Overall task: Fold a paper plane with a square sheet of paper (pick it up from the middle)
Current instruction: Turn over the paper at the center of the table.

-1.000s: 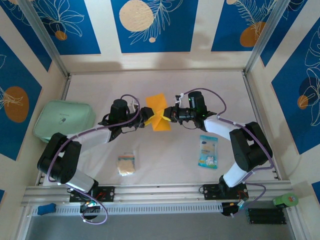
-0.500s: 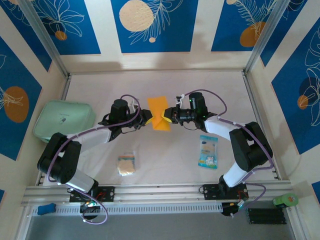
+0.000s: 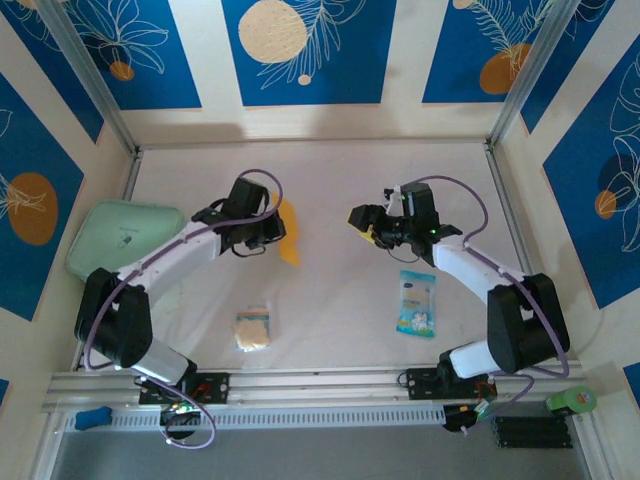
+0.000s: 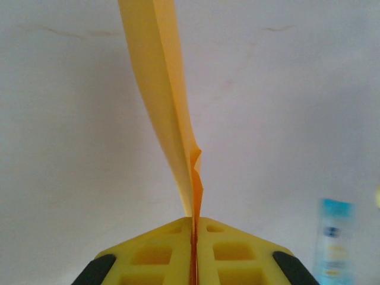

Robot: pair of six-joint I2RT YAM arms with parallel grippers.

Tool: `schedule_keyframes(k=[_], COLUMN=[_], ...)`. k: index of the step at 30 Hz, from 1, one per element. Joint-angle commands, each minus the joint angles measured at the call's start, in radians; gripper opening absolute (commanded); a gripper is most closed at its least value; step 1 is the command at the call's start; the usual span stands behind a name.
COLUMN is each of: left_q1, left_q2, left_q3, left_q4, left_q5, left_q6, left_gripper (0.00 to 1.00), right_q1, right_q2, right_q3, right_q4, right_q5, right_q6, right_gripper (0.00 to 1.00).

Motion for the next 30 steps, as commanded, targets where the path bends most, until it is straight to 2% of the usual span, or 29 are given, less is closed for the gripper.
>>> schedule_keyframes(k=[1,7,10,14,18,21,26,30], left_q1=[-0.063,-0.170,-0.214,-0.263,-0.300,-0.307,-0.292,-0.240], left_q2=[0.029,0.213,0.307,0.420,0.518,0.561,0.533,0.437], left_q3=[0.119,0.313,0.392,0.471,0.515,0.532,0.507,0.399], left_q4=[-0.343,-0.561,-0.615,-0.638,-0.600,-0.556,-0.446,-0.273], left_q5=[-0.323,-0.617,-0.691,-0.736,-0.684,-0.580,-0.374,-0.136], left_q6=[0.164,0.178,0.170,0.151,0.136,0.127,0.137,0.126], left_gripper=[0.11,0.11,0.11,0.10,0.09,0.14,0.35,0.48], right_q1=[-0.003,-0.008,-0.010,-0.019,-0.037,-0.050,-0.079,-0.084], right_q2=[-0.031,-0.038,-0.039,-0.051,-0.063,-0.072,-0.103,-0.087], right_q3=[-0.007,-0.011,-0.016,-0.035,-0.054,-0.067,-0.111,-0.108], right_q4=[-0.119,-0.147,-0.153,-0.154,-0.154,-0.160,-0.144,-0.146], right_q5=[0.103,0.147,0.159,0.179,0.187,0.196,0.203,0.183], right_q6=[-0.068,-0.063,-0.058,-0.043,-0.026,-0.015,0.019,0.007], right_gripper=[0.63,0.64,0.64,0.64,0.64,0.64,0.64,0.63])
